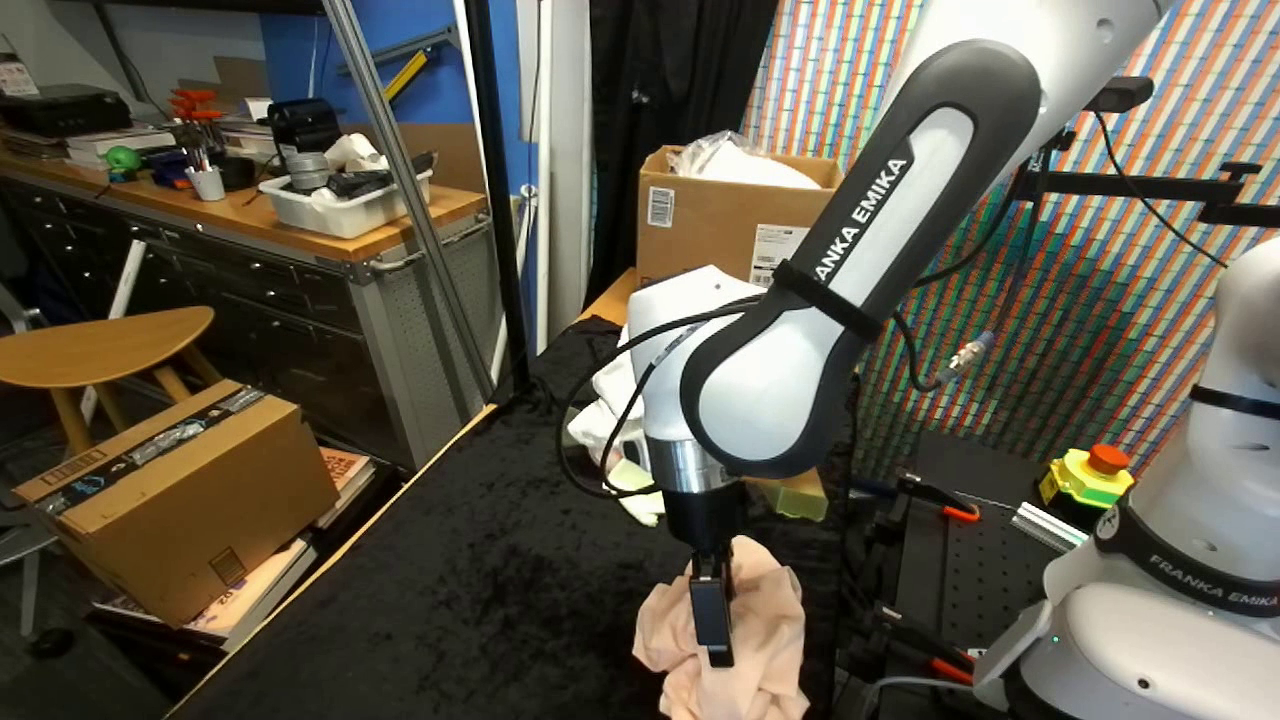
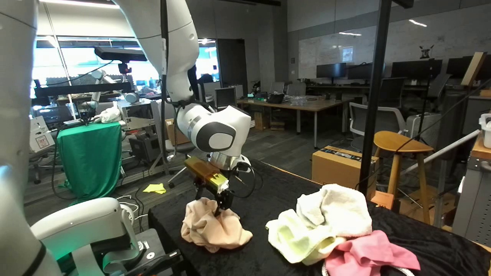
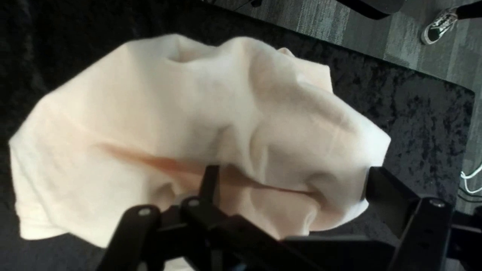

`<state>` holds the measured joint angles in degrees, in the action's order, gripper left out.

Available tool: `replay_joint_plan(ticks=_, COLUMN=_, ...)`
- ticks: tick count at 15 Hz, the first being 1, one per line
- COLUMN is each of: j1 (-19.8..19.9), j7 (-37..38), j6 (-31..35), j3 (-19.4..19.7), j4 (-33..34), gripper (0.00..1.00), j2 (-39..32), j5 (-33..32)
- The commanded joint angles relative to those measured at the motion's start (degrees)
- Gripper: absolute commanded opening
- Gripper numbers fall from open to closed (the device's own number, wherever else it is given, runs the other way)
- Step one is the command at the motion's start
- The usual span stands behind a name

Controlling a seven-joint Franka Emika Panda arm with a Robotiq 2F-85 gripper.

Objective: Pile the t-shirts, towels and radish on top of the white rope on the right

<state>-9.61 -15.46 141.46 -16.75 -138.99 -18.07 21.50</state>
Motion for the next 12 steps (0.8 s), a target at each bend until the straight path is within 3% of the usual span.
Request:
replay_joint_plan(ticks=1, j1=-0.90, j7=2.83, j6=1.76, j3=-0.21, j4=0.29, gripper=1.00, j2=-0.68, j5=-2.37)
replay_joint_plan(ticks=11, j1=-0.53, j7=1.86, j6=-2.15, j3=-1.32, j4=0.19, gripper=1.00, j2=-1.57, j5=-1.66)
replay_joint_plan(ticks=12, j1=-0.53, j7=1.91, j6=-1.89, j3=-1.34, j4=0.07, gripper=0.75, j2=-1.55, j5=-1.55)
